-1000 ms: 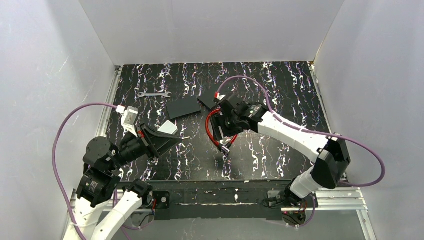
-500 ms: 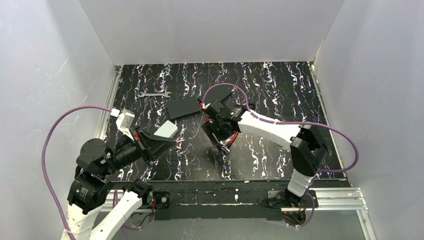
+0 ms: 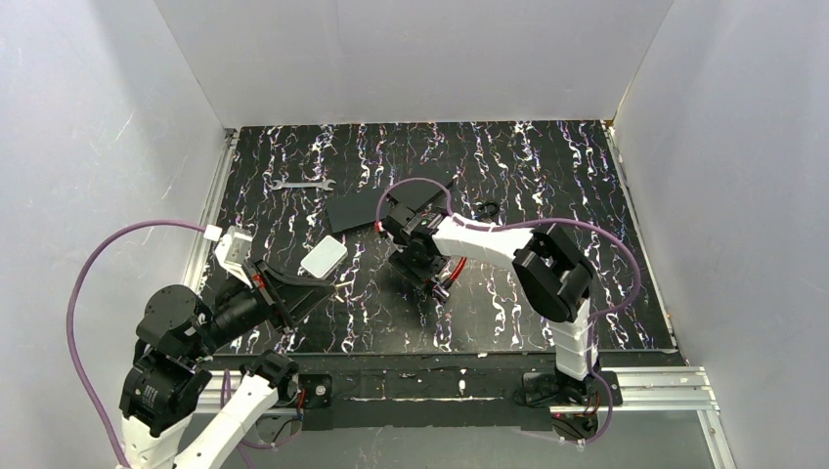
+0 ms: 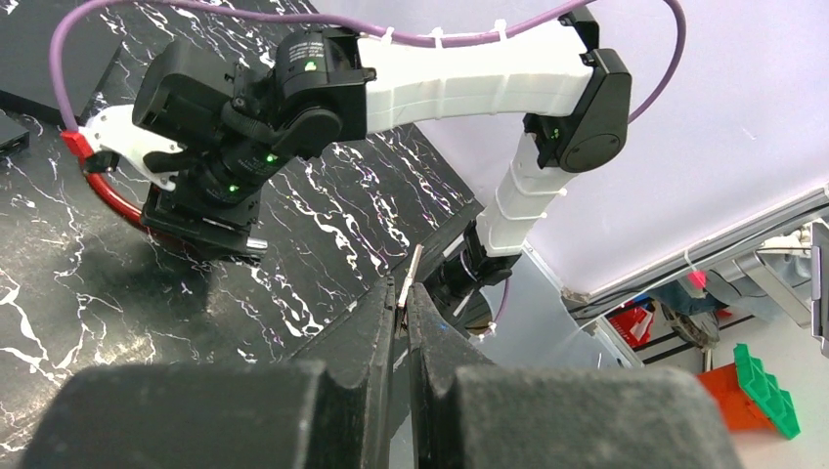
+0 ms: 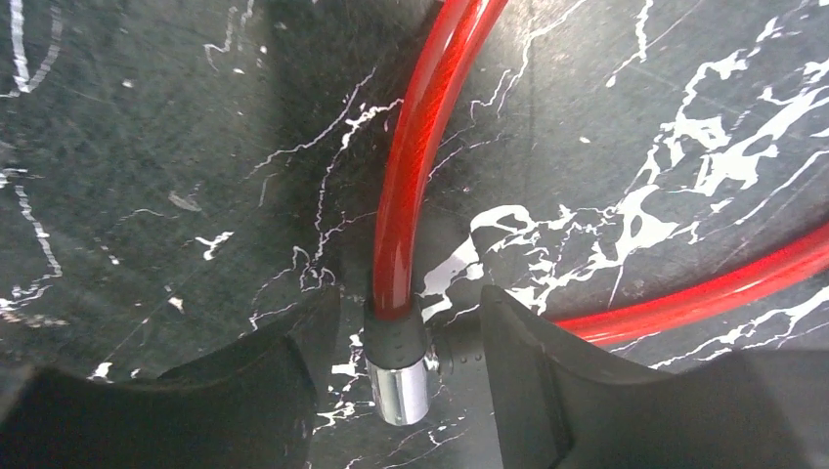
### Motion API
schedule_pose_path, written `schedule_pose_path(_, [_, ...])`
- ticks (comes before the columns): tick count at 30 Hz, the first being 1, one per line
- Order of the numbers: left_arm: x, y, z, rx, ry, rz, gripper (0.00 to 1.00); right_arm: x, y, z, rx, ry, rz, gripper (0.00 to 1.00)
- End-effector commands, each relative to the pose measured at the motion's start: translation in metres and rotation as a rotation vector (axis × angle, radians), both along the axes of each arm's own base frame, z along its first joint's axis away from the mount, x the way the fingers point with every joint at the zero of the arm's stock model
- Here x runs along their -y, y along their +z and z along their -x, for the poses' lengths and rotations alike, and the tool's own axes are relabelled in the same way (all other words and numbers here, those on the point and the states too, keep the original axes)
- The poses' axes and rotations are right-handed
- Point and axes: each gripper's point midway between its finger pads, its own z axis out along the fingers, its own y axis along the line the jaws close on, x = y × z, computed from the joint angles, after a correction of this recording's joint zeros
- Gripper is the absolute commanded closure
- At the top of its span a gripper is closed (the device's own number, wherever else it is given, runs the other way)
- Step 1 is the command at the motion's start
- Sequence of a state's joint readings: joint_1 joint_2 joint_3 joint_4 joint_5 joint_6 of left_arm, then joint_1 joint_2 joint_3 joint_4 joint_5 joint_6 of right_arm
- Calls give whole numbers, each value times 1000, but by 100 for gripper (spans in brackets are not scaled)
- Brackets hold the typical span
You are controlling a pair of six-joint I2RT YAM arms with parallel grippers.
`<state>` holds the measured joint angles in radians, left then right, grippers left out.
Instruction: Unlock with the key
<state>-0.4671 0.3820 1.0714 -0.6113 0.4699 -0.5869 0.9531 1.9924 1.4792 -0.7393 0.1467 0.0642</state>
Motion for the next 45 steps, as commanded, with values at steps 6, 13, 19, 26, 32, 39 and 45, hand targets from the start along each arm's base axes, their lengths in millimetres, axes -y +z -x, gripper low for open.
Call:
schedule_pose_path(6, [1,5,-6,6,8,0,100,-7,-17,12,-66,36,-35,67])
schedule_pose_path(13, [2,3,-10,-1,16,-16,100,-28,2,3,-78,-158,-78,99])
schedule_pose_path(19, [3,-2,-16,-10,28,-15,100,-50,25,0,-165,-521,-136,99])
schedule_pose_path(26, [5,-1,-19,-17,26,-10,100,-37,14,-3,-415,-885,-210,99])
schedule_pose_path(32, [-3,-6,-15,-27,67,-17,100,-48,42,-20,-462,-990,-330,99])
schedule_pose_path(39, [-6,-12,-19,-39,93,-26,100,-49,76,-33,-519,-1125,-431,99])
schedule_pose_path(45, [-5,-12,-27,-32,114,-15,100,-47,98,-39,-563,-1211,-550,99])
